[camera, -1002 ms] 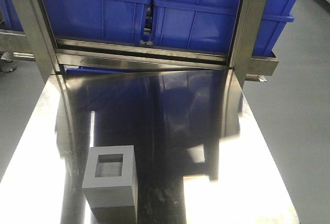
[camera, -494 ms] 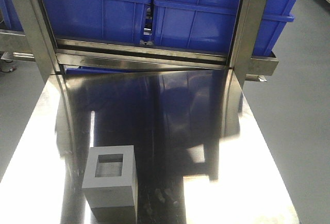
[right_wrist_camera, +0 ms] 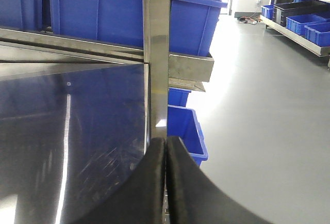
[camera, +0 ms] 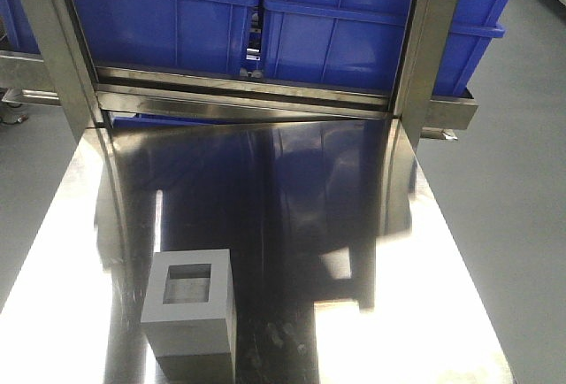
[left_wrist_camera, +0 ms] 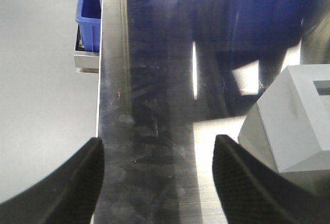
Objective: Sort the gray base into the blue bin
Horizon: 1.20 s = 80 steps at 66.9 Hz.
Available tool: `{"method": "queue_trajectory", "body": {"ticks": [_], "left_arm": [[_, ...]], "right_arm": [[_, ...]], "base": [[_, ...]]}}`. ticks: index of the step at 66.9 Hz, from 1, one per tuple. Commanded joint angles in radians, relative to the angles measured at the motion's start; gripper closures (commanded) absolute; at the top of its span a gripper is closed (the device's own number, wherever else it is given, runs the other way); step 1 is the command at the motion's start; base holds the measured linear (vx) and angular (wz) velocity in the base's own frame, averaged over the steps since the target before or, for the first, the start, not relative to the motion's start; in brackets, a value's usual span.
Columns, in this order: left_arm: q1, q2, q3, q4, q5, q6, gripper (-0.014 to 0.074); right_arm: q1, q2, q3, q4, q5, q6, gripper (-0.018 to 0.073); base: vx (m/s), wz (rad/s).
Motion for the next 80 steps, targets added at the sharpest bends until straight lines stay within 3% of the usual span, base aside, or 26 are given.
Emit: {"method": "queue_trajectory", "body": {"ticks": [1, 8, 18, 22, 32, 36, 40, 52, 61, 67, 74, 80], "left_arm": [[-0.002, 0.009, -0.039, -0.014, -0.066, -0.008, 0.0146], [-0.002, 0.009, -0.043, -0.045, -0.084, -0.03, 0.0146], [-0.002, 0.033, -0.111, -0.14, -0.079, 0.01, 0.0146], [-0.003, 0.061, -0.147, -0.217, -0.071, 0.057, 0.0146], [-0.025, 0.178, -0.24, -0.456, 0.023, 0.289, 0.0146], [-0.048, 0.24, -0.266, -0.516, 0.064, 0.379, 0.0146], [-0.084, 0.311, -0.29, -0.54, 0.094, 0.405, 0.0146], [-0.217, 0.469, -0.347, -0.485, 0.045, 0.351, 0.0148], [-0.317, 0.554, -0.409, -0.304, -0.015, 0.15, 0.0148], [-0.382, 0.621, -0.456, -0.126, -0.001, -0.011, 0.0148], [-0.451, 0.69, -0.495, 0.028, 0.044, -0.172, 0.0148], [-0.49, 0.74, -0.506, 0.083, 0.051, -0.258, 0.0148]], "right_arm": [[-0.002, -0.007, 0.006, -0.009, -0.08, -0.012, 0.0564], [-0.002, -0.007, 0.006, -0.009, -0.08, -0.012, 0.0564], [-0.002, -0.007, 0.006, -0.009, -0.08, -0.012, 0.0564], [-0.002, -0.007, 0.006, -0.009, -0.078, -0.012, 0.0564], [-0.002, -0.007, 0.006, -0.009, -0.079, -0.012, 0.0564], [-0.002, -0.007, 0.006, -0.009, -0.079, -0.012, 0.0564], [-0.002, -0.007, 0.006, -0.009, -0.079, -0.012, 0.0564], [-0.002, -0.007, 0.006, -0.009, -0.079, -0.012, 0.0564], [-0.002, -0.007, 0.006, -0.009, -0.079, -0.012, 0.0564], [-0.002, -0.007, 0.006, -0.009, -0.079, -0.012, 0.0564], [-0.002, -0.007, 0.006, -0.009, -0.079, -0.012, 0.0564], [-0.002, -0.007, 0.006, -0.009, -0.079, -0.012, 0.0564]], "base": [[0.0, 0.0], [0.0, 0.0], [0.0, 0.0], [0.0, 0.0], [0.0, 0.0], [0.0, 0.0], [0.0, 0.0], [0.0, 0.0], [0.0, 0.0], [0.0, 0.0], [0.0, 0.0], [0.0, 0.0]]}}
